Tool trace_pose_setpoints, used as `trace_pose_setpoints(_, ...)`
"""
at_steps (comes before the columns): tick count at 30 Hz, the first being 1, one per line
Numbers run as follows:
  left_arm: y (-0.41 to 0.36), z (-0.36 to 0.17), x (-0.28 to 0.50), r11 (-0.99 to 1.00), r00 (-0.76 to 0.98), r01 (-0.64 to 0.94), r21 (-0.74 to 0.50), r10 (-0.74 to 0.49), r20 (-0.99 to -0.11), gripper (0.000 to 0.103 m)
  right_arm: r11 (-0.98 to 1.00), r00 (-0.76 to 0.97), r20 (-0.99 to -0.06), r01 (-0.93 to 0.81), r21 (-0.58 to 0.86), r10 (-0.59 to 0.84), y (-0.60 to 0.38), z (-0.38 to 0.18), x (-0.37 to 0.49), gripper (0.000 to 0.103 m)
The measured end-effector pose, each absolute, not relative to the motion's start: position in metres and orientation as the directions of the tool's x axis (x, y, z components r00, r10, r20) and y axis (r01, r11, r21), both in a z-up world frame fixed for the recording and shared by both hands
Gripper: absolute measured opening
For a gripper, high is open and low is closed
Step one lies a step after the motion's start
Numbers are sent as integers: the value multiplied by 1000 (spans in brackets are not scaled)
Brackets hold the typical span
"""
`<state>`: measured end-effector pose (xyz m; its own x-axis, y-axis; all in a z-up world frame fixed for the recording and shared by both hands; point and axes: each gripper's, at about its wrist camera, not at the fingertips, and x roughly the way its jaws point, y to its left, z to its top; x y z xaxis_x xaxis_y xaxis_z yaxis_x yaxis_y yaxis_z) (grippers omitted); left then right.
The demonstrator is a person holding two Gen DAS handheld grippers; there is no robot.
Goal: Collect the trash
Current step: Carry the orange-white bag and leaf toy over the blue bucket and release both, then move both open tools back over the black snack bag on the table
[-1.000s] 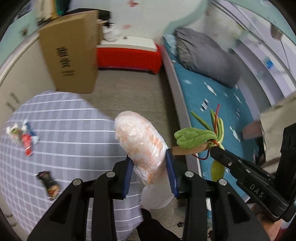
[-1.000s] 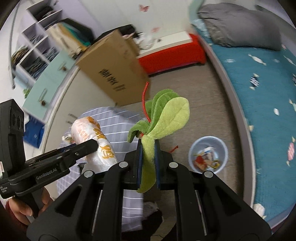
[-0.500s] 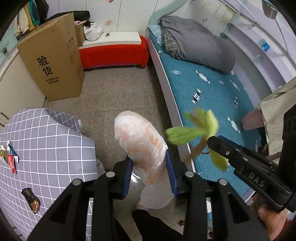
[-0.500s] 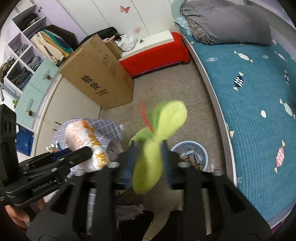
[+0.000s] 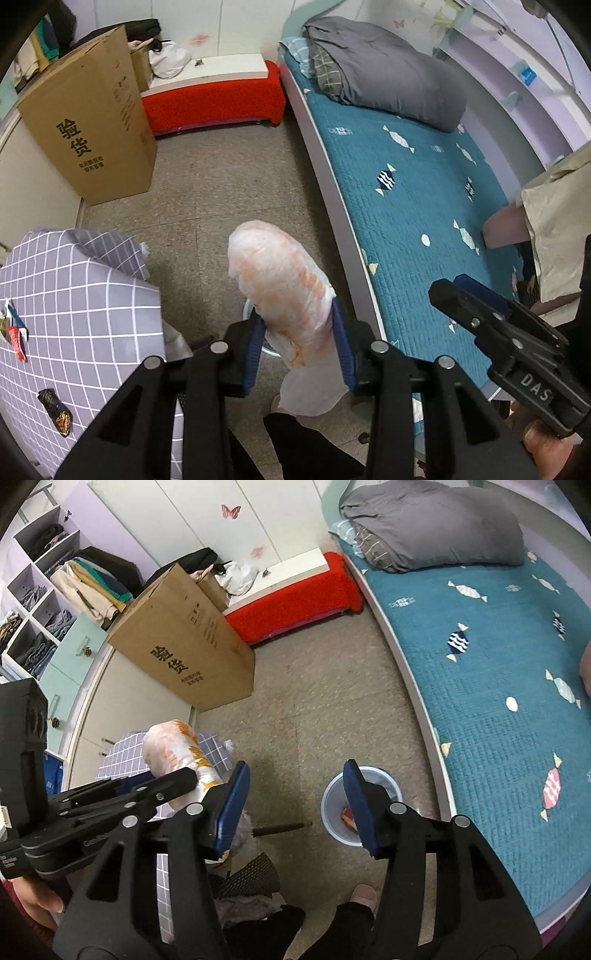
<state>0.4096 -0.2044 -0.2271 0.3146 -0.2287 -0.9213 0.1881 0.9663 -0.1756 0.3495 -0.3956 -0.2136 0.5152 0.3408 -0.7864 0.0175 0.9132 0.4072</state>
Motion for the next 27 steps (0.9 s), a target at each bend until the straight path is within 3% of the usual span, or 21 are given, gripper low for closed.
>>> trace_pose_setpoints(9,-228,-221,410,952,330,239,-191,-265,-906,39,916,572,-762,48,399,302,-416,-200,335,53)
trace_pose_setpoints(13,-232,-219,408,954,342,227,-196,-266,-901,71,917,590,-756,63,395,285,-424,-195,328,53)
trace_pose_setpoints(27,-209,-206,377,960,391,173,-219,-271,-880,74,916,580,-753,30,400,310,-408,-192,305,53)
